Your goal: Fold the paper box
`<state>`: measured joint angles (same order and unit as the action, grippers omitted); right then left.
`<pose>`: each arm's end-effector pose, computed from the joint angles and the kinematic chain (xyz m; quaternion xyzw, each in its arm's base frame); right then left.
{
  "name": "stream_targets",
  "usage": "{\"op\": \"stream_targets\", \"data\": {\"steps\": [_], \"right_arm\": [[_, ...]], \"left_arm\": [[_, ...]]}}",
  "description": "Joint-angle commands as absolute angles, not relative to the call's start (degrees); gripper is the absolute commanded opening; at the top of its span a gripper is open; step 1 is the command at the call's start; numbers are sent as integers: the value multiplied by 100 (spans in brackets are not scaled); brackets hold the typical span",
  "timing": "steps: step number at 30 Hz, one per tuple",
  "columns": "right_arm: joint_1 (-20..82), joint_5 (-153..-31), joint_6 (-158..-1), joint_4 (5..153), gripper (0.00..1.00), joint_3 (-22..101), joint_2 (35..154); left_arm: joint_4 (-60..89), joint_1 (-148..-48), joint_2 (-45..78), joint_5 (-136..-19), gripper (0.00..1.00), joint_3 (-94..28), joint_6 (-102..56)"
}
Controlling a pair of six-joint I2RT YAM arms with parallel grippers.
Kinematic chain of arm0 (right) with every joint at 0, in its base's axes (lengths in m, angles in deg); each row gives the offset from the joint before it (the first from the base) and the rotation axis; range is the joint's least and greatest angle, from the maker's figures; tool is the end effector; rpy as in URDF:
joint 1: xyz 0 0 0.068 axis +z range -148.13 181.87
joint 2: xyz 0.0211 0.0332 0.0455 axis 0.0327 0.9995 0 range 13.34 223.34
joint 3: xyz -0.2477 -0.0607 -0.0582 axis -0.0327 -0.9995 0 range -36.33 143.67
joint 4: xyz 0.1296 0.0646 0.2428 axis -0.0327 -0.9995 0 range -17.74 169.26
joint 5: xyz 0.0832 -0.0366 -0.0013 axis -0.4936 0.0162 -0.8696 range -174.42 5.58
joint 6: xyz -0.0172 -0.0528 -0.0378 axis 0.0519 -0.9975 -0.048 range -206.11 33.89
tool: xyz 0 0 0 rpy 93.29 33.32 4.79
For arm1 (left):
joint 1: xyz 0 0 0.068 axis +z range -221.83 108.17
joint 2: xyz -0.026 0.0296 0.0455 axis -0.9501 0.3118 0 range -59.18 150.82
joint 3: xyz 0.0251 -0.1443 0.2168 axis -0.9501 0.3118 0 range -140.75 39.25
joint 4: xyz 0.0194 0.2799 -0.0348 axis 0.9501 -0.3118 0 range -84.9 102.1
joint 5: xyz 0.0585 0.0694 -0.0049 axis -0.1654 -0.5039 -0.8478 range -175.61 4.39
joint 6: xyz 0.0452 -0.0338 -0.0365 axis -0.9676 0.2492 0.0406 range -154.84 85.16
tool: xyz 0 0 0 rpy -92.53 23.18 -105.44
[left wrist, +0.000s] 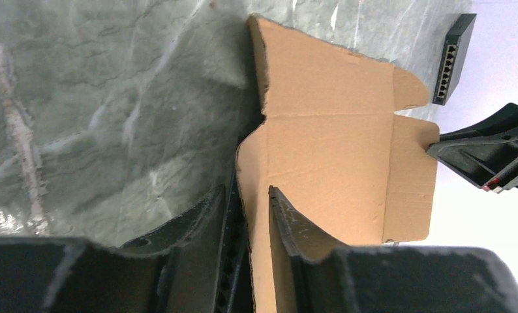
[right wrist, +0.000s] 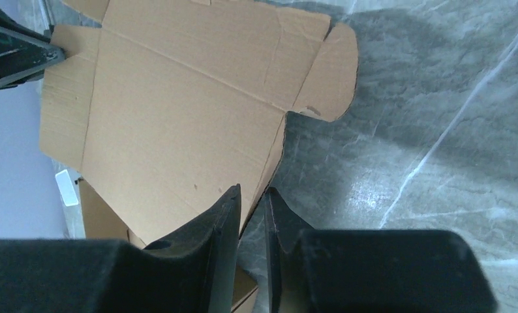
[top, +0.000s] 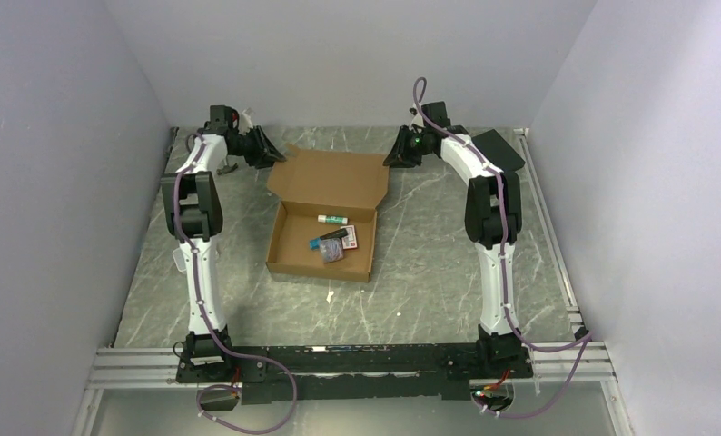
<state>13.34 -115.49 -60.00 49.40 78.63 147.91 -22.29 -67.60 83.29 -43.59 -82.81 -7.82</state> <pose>0.5308 0.1359 0.1689 0.0232 0.9083 0.3454 0.2350 0.5586 0.0053 0.1372 -0.1353 0.8861 -0.3908 0.2092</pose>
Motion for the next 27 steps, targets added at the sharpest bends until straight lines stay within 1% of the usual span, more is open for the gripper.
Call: {"op": "stream_targets", "data": {"steps": [1, 3, 4, 6, 7, 12, 19, 21, 27], "right_arm": [[1321, -11367, -5924, 5100, 23, 8171, 14898], [1314, -11344, -5922, 5111, 23, 8179, 14896], [1319, -11335, -5935, 5113, 18, 8180, 14898], [1317, -11354, -5963, 5109, 1, 8180, 14894], [1321, -11372, -5977, 5106, 0, 8168, 14873], [1326, -11464, -5960, 5590, 0, 7570, 14168], [1394, -11361, -5964, 6471, 0, 6398, 13144], [1444, -11332, -5987, 6731, 0, 6018, 12831], [1657, -11089, -6227, 7521, 0, 4889, 11905]], "left_arm": [[-1987, -6831, 8375, -4249, 33, -8582, -672], [-1975, -6844, 8351, -4291, 22, -8575, -676], [-1977, -6856, 8335, -4297, 16, -8573, -684], [-2023, -6887, 8285, -4357, 3, -8558, -750], [-2045, -6903, 8235, -4404, 0, -8528, -797], [-1610, -6996, 7290, -4870, 0, -7578, -1036], [-56, -7147, 5672, -5739, 0, -5431, -1062], [256, -7384, 5296, -5994, 0, -4830, -1139], [1018, -7830, 4344, -6884, 0, -3625, -1320]]}}
